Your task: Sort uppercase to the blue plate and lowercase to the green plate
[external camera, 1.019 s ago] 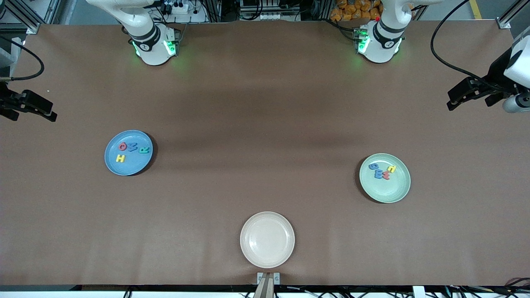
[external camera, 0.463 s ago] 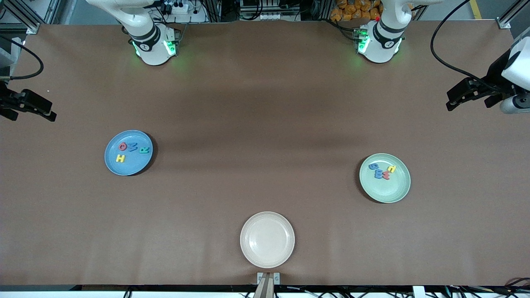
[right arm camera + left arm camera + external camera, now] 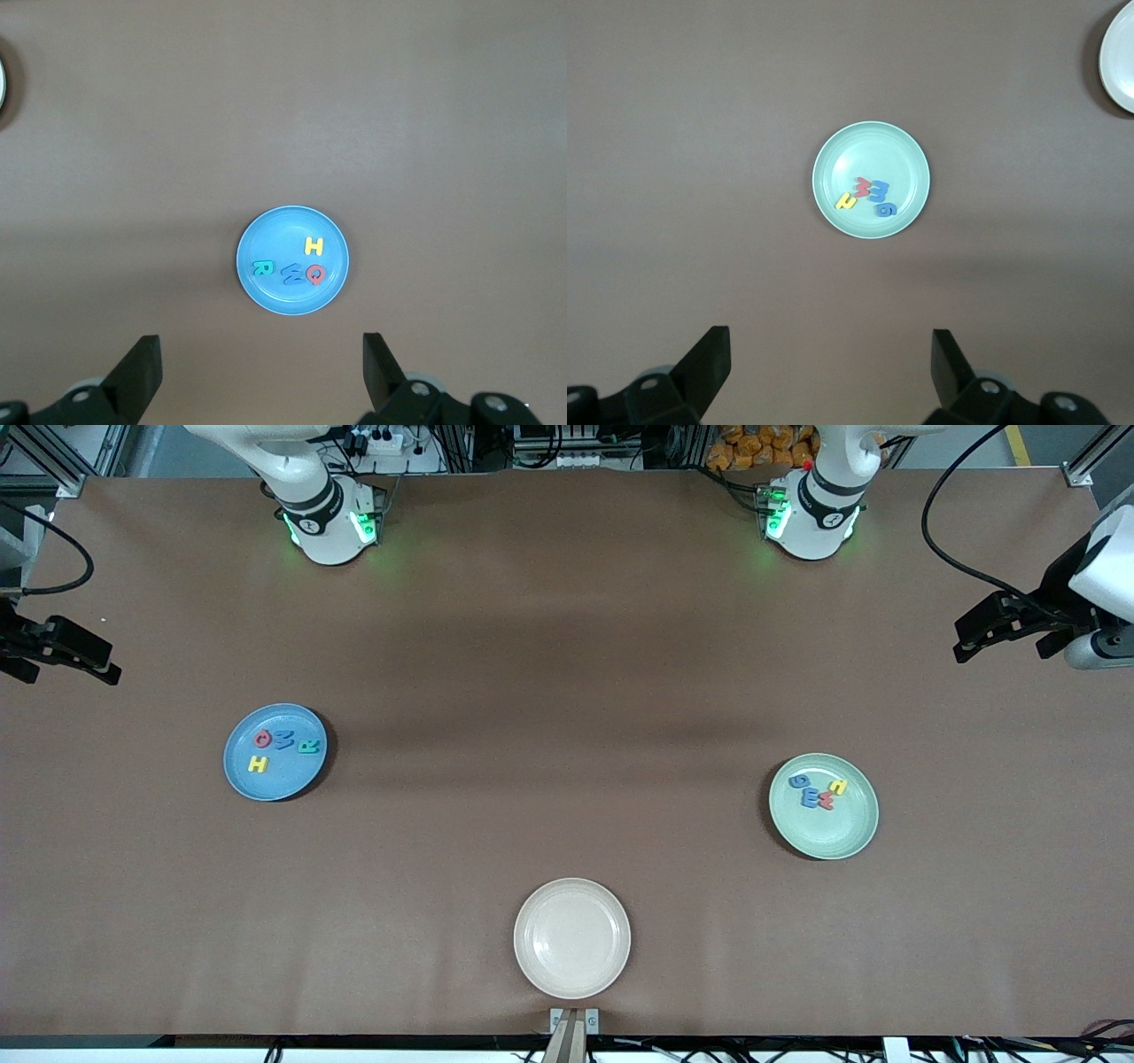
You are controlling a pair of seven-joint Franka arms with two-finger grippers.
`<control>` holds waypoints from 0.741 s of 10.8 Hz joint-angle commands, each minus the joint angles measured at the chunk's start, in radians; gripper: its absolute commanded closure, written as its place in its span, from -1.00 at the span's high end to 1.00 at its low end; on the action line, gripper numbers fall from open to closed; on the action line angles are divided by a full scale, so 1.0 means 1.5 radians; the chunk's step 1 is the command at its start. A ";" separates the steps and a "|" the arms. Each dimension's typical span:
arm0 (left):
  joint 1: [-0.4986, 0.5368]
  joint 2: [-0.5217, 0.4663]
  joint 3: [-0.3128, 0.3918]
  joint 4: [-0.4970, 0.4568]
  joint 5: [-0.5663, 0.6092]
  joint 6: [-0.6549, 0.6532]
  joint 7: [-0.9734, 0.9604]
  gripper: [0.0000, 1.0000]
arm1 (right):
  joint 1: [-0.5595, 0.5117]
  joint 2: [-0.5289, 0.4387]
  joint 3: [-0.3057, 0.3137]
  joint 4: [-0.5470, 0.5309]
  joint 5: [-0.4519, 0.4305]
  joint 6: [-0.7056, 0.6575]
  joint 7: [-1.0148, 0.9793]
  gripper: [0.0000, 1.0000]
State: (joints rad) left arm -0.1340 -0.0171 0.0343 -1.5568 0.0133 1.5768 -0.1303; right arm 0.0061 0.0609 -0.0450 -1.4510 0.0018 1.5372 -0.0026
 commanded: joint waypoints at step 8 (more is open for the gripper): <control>-0.005 -0.004 0.010 0.006 -0.002 0.003 -0.047 1.00 | -0.007 0.000 0.007 0.021 -0.004 -0.012 -0.002 1.00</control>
State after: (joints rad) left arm -0.1338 -0.0172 0.0416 -1.5524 0.0133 1.5785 -0.1825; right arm 0.0061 0.0609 -0.0446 -1.4434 0.0017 1.5344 -0.0030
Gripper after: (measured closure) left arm 0.000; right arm 0.000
